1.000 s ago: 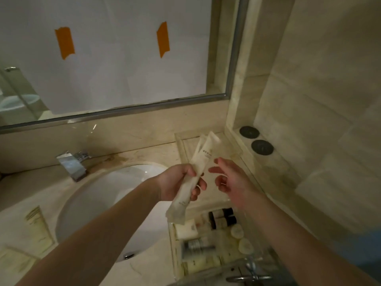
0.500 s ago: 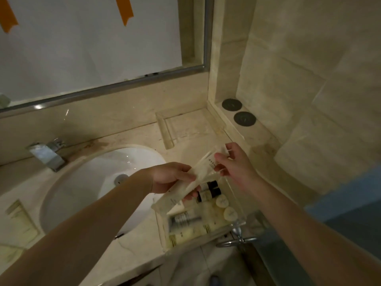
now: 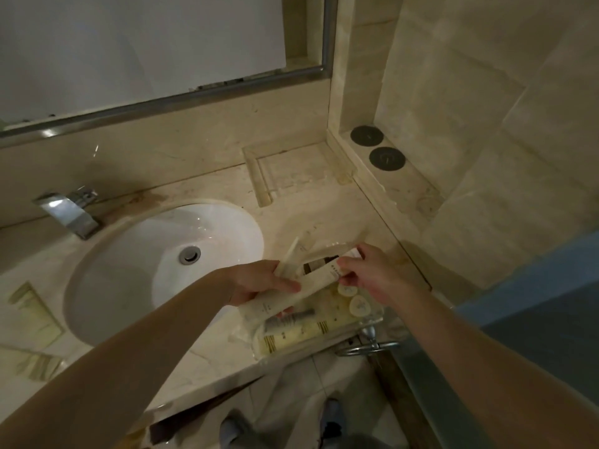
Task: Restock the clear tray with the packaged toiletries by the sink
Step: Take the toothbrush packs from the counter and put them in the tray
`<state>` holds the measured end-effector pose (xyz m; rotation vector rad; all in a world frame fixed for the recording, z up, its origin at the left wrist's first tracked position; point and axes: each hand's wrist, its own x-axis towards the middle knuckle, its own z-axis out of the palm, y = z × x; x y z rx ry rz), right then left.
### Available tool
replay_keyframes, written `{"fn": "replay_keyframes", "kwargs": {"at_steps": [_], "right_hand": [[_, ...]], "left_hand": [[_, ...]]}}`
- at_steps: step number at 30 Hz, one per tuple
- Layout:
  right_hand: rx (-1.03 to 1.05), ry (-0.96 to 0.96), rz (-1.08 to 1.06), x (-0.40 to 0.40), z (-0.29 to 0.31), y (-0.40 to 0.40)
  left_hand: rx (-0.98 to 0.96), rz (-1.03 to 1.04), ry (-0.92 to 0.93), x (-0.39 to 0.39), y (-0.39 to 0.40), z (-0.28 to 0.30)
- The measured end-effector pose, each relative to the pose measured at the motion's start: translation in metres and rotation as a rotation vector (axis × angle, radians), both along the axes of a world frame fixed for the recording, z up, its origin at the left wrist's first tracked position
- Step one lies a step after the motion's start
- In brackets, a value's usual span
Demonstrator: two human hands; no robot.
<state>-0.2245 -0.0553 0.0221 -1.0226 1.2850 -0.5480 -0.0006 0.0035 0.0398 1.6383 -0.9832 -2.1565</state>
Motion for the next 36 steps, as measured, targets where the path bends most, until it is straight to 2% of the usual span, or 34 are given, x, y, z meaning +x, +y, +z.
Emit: {"fn": "replay_keyframes", "kwargs": {"at_steps": [11,13,16,18,20,23,25,29,34,36], "right_hand": [[0.162,0.087,0.079,-0.014,-0.028,0.022],[0.130,0.197,0.174,-0.016,-0.033,0.025],[-0.065,0.468,0.384,-0.019,-0.039,0.027],[-0.175,0.563,0.474,-0.021,-0.042,0.028],[-0.251,0.643,0.554,-0.020,-0.042,0.030],[-0.475,0.955,0.724,-0.016,-0.040,0.032],[-0.618,1.087,0.769,-0.014,-0.042,0.034],[-0.740,1.143,0.737,-0.018,-0.049,0.042],[-0.832,1.173,0.695,-0.024,-0.055,0.048],[-0.838,1.171,0.698,-0.025,-0.057,0.047]], "left_hand": [[-0.177,-0.259,-0.477,0.020,0.031,-0.024],[-0.246,-0.339,-0.623,0.013,0.032,-0.024],[-0.331,-0.457,-0.772,0.005,0.033,-0.028],[-0.388,-0.543,-0.847,0.001,0.035,-0.032],[-0.420,-0.599,-0.881,-0.003,0.037,-0.036],[-0.454,-0.672,-0.951,-0.006,0.039,-0.038],[-0.465,-0.679,-0.985,-0.004,0.041,-0.039],[-0.481,-0.631,-1.007,-0.001,0.047,-0.038],[-0.372,-0.602,-0.843,0.002,0.051,-0.032],[-0.378,-0.650,-0.864,0.001,0.053,-0.031]]}}
